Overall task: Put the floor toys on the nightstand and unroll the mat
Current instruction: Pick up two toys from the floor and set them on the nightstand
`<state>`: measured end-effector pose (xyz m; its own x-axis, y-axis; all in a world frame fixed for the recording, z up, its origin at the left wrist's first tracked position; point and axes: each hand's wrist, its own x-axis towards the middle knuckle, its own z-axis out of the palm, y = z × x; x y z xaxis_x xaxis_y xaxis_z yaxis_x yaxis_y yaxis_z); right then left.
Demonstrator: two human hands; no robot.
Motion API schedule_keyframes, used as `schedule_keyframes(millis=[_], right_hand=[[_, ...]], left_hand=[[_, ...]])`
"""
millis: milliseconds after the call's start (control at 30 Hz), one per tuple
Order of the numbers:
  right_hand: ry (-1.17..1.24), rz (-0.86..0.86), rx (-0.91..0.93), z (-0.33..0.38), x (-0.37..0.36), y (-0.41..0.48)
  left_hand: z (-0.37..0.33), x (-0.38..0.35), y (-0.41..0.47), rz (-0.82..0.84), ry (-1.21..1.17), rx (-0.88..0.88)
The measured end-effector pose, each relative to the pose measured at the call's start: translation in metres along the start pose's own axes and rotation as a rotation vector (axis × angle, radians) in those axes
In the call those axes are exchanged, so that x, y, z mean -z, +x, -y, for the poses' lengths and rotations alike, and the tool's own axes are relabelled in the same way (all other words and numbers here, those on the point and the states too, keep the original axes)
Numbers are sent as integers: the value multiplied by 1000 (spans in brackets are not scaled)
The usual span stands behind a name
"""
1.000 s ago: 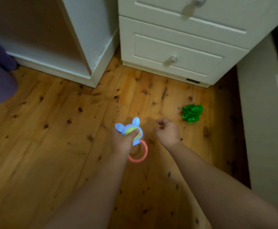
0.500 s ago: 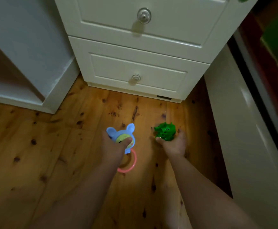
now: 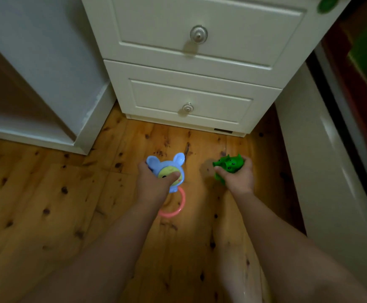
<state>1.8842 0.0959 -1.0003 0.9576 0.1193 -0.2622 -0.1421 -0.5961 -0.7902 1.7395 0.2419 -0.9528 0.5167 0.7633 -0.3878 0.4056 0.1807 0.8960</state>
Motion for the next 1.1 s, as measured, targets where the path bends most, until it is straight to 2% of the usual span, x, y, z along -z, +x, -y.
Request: schedule_keyframes(millis=[133, 233, 433, 700, 867, 967, 1100], right_hand=[[40, 51, 12, 58, 29, -38], [25, 115, 40, 115, 61, -74], [58, 166, 93, 244, 150, -129], [139, 223, 161, 407, 268, -148], [126, 294, 225, 488, 282, -141], [125, 324, 247, 529, 268, -124], [149, 304, 218, 562, 238, -97]], left_hand=[[-48, 27, -29, 29, -14, 33], [-109, 51, -57, 64, -66, 84], [-265, 94, -109, 58, -65, 42], [-452, 111, -164, 113, -121, 61], [-519, 139, -147, 119, -106, 62], [-543, 156, -115, 75, -93, 46], [-571, 165, -64, 119, -64, 47]])
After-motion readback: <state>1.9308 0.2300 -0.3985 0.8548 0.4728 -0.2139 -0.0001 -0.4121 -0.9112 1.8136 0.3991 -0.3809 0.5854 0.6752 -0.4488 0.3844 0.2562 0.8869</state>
